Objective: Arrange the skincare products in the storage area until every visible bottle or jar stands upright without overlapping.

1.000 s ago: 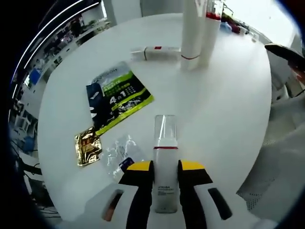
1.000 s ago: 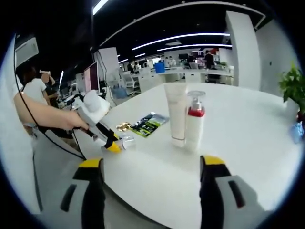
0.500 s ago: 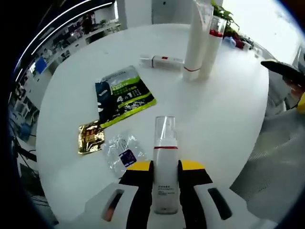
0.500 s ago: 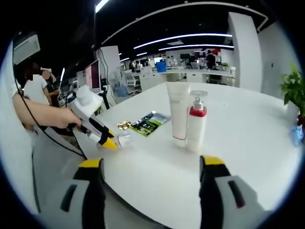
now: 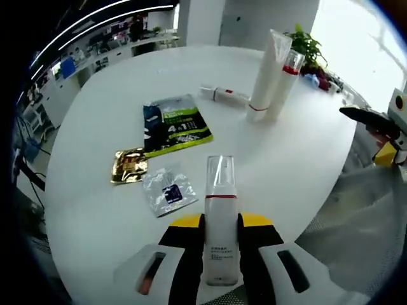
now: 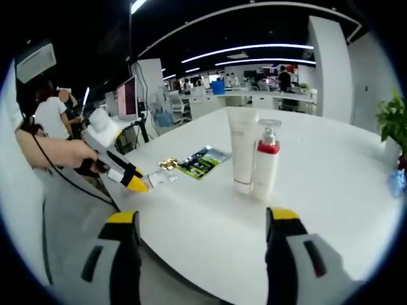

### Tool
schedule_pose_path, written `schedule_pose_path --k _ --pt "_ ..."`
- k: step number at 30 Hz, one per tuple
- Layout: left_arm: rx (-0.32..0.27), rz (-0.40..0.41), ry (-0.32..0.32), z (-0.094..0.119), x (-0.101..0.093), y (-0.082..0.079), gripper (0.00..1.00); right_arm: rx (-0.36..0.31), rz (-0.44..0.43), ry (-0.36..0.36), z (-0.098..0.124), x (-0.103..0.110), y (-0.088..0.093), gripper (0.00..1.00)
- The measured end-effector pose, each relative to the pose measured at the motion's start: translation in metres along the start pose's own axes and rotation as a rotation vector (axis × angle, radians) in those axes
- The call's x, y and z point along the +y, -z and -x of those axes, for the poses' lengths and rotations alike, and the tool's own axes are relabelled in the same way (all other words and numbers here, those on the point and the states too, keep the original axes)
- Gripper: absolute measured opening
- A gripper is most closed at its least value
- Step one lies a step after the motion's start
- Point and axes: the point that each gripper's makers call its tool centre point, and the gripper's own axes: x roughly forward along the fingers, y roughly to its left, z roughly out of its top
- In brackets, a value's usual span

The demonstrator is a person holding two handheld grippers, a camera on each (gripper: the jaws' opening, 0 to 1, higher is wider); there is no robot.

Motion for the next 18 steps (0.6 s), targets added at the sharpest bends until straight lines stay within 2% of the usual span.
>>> schedule_pose_path --k 5,13,18 --pt "-0.063 -0.007 0.006 0.012 -0.008 -0.021 0.17 0.001 0.003 -0.004 0.0 0.001 0.001 0.82" --pt "-0.181 -0.015 0.091 0.033 -0.046 -0.048 0.17 0.006 0.017 -0.031 0.001 0.008 0.001 0.82" --pt "-0.224 -0.021 0.124 0.047 -0.064 -0.057 0.17 0.021 0.033 -0.05 0.0 0.013 0.002 0.82"
